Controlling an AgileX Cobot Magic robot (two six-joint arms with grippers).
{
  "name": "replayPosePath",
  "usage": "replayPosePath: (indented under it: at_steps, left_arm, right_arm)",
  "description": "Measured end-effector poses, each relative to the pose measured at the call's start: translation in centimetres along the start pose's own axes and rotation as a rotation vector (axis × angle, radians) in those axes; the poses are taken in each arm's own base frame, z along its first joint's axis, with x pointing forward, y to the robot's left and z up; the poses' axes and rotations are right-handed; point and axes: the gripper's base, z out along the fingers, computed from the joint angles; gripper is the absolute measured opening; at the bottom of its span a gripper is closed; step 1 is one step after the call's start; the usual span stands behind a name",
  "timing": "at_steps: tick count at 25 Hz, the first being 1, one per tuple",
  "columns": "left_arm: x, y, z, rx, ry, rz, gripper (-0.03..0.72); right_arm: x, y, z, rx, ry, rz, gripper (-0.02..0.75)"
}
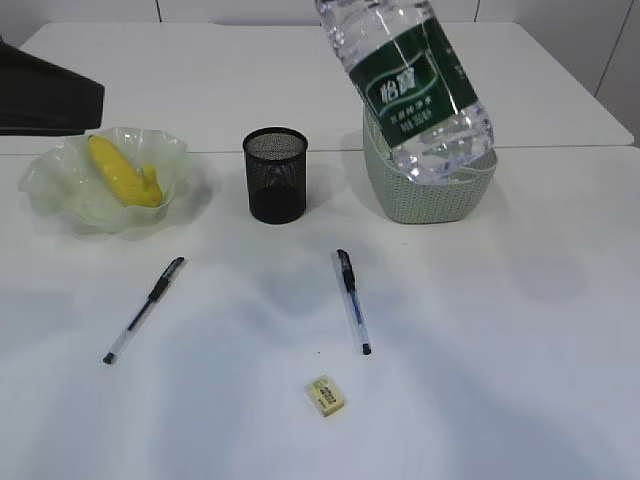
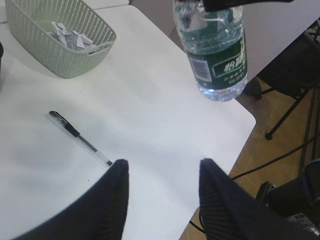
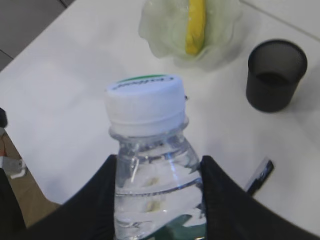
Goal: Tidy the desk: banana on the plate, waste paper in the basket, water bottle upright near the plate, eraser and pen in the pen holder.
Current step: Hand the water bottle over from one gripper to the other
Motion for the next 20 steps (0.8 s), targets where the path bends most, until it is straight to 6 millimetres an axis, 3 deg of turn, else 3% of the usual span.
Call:
replayPosePath:
  at_steps: [10, 20]
  left_arm:
    - [0.1, -0.1, 0.0, 0.016, 0.009, 0.020, 0.328]
    - [-0.4, -0.6, 0.0, 0.069, -0.045, 0.066, 0.328]
  right_arm:
    - [-0.7, 1.7, -1.6, -0.080, -0.102, -0.095, 0.302]
    - [1.7, 3.2, -3.1, -0.102, -0.160, -0.088, 0.302]
